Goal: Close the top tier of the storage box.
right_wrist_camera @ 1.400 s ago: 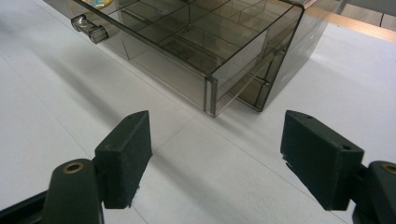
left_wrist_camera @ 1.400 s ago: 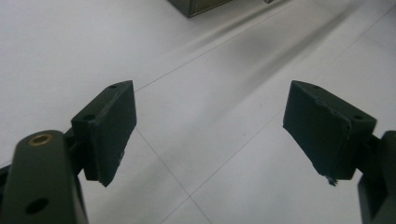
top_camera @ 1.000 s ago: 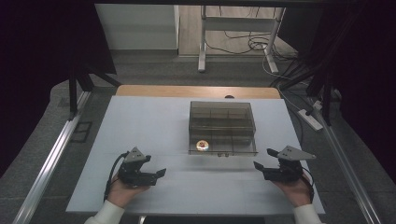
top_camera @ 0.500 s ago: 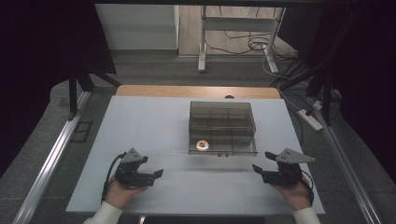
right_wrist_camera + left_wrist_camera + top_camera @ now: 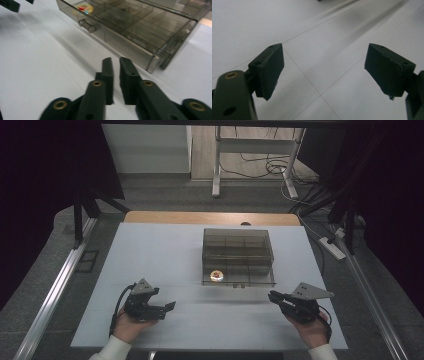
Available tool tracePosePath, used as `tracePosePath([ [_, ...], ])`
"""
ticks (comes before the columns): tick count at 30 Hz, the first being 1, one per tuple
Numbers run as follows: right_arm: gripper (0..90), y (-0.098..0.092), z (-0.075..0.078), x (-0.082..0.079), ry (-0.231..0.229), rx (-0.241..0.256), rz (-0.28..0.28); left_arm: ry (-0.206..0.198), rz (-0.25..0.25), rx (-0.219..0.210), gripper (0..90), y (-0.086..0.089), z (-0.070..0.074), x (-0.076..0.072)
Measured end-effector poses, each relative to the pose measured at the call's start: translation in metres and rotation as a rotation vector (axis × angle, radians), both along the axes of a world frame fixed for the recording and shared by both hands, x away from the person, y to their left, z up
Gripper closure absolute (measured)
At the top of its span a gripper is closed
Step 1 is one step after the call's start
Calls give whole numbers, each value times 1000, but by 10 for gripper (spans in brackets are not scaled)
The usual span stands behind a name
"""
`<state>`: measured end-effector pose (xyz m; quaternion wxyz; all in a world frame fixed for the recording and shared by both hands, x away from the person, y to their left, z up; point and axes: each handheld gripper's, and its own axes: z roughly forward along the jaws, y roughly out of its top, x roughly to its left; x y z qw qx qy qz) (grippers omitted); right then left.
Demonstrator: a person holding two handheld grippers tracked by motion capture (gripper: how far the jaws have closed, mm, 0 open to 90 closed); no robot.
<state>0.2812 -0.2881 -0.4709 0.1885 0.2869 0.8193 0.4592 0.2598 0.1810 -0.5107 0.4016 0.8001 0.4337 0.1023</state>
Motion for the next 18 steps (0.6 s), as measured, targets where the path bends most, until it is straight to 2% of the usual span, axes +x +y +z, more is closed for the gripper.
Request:
tracePosePath([
  [3, 887, 6, -1, -1, -9, 11, 20, 0, 2, 0, 166, 0, 0, 0],
  [10, 888, 24, -6, 2, -7, 0, 64, 4, -4, 4, 166, -1, -1, 1],
  [18, 888, 38, -10, 11, 12, -5, 81, 8, -5, 8, 166, 0, -2, 1],
])
